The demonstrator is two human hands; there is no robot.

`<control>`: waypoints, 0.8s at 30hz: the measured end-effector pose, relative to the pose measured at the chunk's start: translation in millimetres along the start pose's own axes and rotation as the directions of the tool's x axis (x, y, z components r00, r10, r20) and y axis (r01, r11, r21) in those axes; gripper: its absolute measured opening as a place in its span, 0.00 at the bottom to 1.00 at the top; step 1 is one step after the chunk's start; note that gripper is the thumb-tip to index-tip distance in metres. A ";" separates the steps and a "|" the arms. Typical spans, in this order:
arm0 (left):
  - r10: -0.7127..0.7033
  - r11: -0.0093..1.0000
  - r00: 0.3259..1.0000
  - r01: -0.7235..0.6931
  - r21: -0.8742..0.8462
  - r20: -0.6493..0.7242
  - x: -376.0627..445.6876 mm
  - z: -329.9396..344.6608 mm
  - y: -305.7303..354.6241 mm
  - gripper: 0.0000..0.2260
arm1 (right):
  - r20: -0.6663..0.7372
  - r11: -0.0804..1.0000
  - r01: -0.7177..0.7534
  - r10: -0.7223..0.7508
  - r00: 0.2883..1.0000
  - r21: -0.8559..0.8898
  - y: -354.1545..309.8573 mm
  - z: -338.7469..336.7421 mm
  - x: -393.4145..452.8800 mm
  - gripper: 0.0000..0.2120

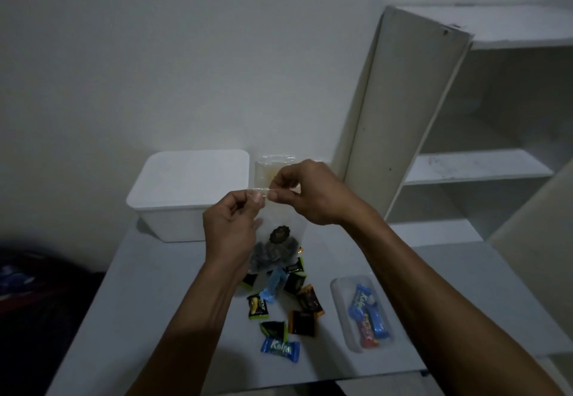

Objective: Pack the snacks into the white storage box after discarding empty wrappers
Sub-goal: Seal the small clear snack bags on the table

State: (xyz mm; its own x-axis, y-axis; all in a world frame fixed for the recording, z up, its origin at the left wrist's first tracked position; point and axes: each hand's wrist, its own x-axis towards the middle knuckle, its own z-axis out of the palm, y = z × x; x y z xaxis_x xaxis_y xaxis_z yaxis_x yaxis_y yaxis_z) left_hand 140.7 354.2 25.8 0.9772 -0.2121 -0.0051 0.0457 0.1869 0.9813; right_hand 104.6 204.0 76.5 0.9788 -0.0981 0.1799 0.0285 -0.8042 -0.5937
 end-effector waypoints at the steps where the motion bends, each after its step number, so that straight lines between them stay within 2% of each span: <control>1: 0.004 1.000 1.000 -0.004 -0.004 -0.005 -2.8 0.8 2.8 0.05 | -0.005 1.000 0.005 -0.005 1.000 -0.026 -3.0 -0.6 -1.0 0.07; 7: 0.027 1.000 1.000 -0.027 0.001 0.009 -6.0 6.7 13.7 0.05 | -0.057 0.994 0.055 -0.061 0.997 -0.090 -6.9 -5.4 -3.0 0.06; 14: 0.016 0.999 0.999 -0.015 -0.029 0.031 0.3 28.1 16.3 0.04 | -0.033 0.999 0.011 -0.012 0.999 -0.037 7.0 -34.8 -8.7 0.06; 17: 0.011 1.000 0.996 -0.011 -0.005 0.088 0.0 36.9 14.5 0.04 | -0.086 0.999 -0.002 -0.001 0.996 -0.040 16.4 -42.4 -13.8 0.06; 20: 0.021 0.998 0.989 -0.029 0.051 0.149 -1.8 41.6 12.3 0.04 | -0.077 0.999 0.009 -0.013 0.997 -0.046 18.3 -40.9 -16.7 0.05; 24: 0.039 0.998 0.995 -0.043 0.047 0.093 -0.2 38.9 11.9 0.06 | -0.066 1.000 0.000 -0.001 0.998 -0.008 19.1 -42.8 -19.4 0.06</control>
State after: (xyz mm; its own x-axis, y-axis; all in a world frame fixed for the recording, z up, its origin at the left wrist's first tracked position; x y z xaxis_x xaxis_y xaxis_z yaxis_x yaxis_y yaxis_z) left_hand 133.0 319.2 45.0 0.9548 -0.2929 0.0507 -0.0063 0.1507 0.9886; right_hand 77.4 165.4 95.3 0.9633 -0.1356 0.2315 0.0272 -0.8090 -0.5872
